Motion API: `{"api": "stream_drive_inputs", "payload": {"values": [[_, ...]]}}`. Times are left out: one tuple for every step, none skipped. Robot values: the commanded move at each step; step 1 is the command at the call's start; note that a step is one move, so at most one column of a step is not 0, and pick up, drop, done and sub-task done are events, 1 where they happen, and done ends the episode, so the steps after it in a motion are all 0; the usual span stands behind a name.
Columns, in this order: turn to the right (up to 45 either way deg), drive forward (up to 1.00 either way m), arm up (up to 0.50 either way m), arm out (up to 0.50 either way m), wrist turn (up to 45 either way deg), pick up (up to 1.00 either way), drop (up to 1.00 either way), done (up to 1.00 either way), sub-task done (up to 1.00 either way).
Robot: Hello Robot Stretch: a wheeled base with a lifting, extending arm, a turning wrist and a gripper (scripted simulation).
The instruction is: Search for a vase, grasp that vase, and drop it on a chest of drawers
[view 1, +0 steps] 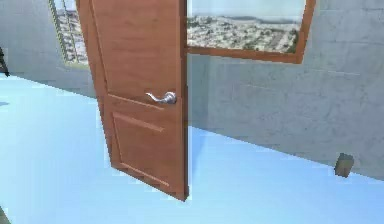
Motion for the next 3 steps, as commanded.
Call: {"api": "stream_drive_inputs", "payload": {"values": [[-45.0, 0.00, 0.00, 0.00, 0.0, 0.00, 0.00, 0.00, 0.00], [-45.0, 0.00, 0.00, 0.00, 0.0, 0.00, 0.00, 0.00, 0.00], [-45.0, 0.00, 0.00, 0.00, 0.0, 0.00, 0.00, 0.00, 0.00]]}}
